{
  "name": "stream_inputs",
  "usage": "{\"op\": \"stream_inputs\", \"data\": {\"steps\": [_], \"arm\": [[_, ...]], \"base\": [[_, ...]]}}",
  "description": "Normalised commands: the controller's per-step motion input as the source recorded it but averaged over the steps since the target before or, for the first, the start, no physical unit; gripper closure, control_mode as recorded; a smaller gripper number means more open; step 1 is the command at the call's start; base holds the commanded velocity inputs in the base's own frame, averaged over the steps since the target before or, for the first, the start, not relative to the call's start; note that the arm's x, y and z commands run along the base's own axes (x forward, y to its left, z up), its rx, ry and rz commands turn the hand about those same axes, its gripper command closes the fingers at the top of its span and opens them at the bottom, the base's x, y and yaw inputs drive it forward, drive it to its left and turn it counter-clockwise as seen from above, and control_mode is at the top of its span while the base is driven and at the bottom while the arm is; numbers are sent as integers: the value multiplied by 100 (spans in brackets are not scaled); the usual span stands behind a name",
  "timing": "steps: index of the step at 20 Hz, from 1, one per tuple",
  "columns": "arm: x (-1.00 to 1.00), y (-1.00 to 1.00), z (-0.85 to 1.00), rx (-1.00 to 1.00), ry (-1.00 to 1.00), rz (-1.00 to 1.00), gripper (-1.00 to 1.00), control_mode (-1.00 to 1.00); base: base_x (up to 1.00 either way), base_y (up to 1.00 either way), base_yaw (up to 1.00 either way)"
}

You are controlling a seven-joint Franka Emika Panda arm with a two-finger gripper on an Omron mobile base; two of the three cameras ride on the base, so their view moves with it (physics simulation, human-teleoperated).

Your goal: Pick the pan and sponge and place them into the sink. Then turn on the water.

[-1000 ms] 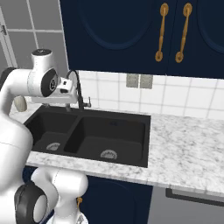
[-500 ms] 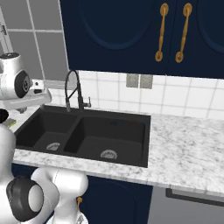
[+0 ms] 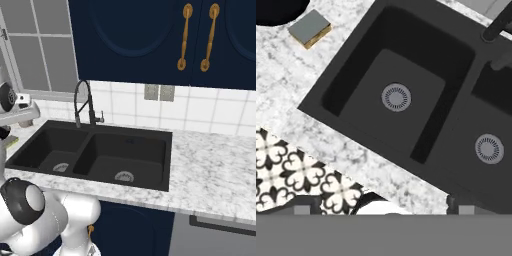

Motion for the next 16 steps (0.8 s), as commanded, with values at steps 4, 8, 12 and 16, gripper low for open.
{"op": "stream_inputs", "data": {"steps": [4, 8, 12, 16], "arm": [[63, 100, -41, 0, 5, 10, -100, -100], [73, 100, -48, 0, 16, 13, -100, -100], [82, 100, -50, 0, 23, 14, -100, -100], [29, 66, -19, -1, 7, 1, -100, -100]], "base": [[0, 0, 0], [0, 0, 0], [0, 0, 0], [0, 0, 0]]}}
